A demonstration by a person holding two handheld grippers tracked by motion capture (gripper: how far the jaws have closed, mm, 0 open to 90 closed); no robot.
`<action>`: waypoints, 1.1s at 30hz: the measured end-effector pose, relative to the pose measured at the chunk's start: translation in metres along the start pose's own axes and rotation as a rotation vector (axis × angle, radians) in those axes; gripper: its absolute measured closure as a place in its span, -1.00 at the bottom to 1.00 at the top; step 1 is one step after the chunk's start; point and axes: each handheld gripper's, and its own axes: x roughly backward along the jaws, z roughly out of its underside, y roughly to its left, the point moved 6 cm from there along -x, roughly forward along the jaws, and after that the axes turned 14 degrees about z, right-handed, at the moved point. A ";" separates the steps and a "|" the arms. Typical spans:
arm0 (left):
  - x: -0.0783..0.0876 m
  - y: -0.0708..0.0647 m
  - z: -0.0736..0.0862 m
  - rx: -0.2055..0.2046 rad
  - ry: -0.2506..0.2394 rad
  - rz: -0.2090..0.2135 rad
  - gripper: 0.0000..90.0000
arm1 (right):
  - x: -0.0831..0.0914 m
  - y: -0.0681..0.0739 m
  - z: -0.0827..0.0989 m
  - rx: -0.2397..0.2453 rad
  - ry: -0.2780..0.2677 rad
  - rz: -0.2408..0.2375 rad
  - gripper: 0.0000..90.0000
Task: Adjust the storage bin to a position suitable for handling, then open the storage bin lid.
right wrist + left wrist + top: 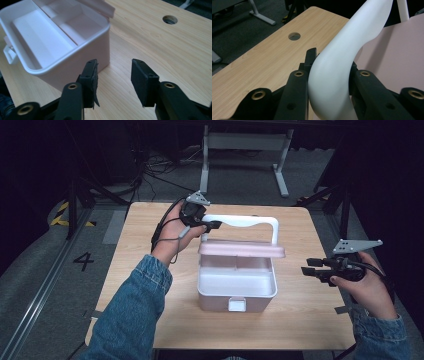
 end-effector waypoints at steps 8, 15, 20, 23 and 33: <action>0.002 -0.001 0.001 0.014 -0.013 0.005 0.62 | 0.002 0.026 -0.014 0.012 -0.047 -0.091 0.75; 0.002 -0.002 0.000 0.017 -0.022 0.009 0.60 | 0.001 0.048 -0.026 0.028 -0.102 -0.179 0.92; 0.002 -0.003 0.001 0.020 -0.024 0.023 0.58 | -0.006 0.057 -0.028 0.021 -0.117 -0.227 1.00; 0.002 -0.003 0.001 0.023 -0.019 0.022 0.54 | -0.012 0.060 -0.030 0.019 -0.123 -0.254 1.00; 0.001 -0.005 0.007 0.025 -0.005 0.040 0.51 | -0.023 0.067 -0.035 0.005 -0.158 -0.288 1.00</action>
